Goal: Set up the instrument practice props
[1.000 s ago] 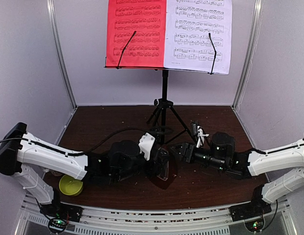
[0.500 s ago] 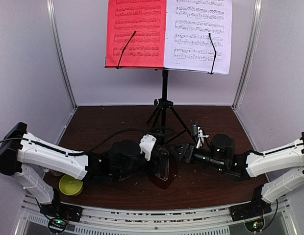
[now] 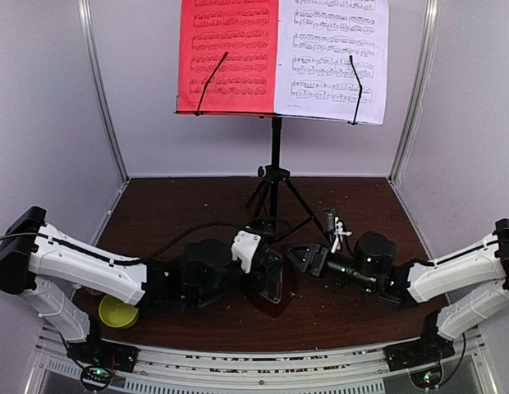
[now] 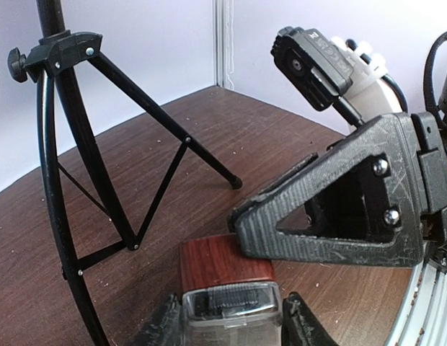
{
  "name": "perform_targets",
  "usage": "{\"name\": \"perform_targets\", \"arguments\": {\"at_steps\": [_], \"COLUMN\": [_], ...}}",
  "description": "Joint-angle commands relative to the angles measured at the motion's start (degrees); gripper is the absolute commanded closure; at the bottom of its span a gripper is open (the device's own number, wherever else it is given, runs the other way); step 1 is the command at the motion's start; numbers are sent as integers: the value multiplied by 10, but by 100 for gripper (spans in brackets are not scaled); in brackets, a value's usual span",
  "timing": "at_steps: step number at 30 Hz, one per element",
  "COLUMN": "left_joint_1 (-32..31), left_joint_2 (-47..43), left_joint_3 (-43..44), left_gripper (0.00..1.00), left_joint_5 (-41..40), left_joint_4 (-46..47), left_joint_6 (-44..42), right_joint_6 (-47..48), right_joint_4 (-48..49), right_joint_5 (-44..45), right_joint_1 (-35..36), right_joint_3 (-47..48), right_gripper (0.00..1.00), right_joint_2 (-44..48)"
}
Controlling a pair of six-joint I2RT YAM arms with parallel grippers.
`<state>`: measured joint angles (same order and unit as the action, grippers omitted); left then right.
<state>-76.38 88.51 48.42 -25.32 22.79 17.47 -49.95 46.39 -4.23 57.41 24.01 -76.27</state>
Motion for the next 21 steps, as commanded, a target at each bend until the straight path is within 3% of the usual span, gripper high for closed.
{"name": "perform_targets", "arguments": {"at_steps": [1,12,21], "left_joint_1": [-34,-52,-49], "left_joint_2": [0,-24,-108], "left_joint_3": [-6,-74,-107], "left_gripper": [89,90,92], "left_joint_5": [30,24,-22], "left_joint_4": [-2,87,72], "left_joint_6": [-30,-49,-13], "right_joint_6": [4,3,20], "right_joint_4": [-117,-130,-126], "right_joint_5": [23,30,10], "right_joint_1": [-7,-11,-11], "right_joint_3": [-39,-42,-38], "right_gripper": [44,46,44], "right_joint_2": [-39,-38,-8]}}
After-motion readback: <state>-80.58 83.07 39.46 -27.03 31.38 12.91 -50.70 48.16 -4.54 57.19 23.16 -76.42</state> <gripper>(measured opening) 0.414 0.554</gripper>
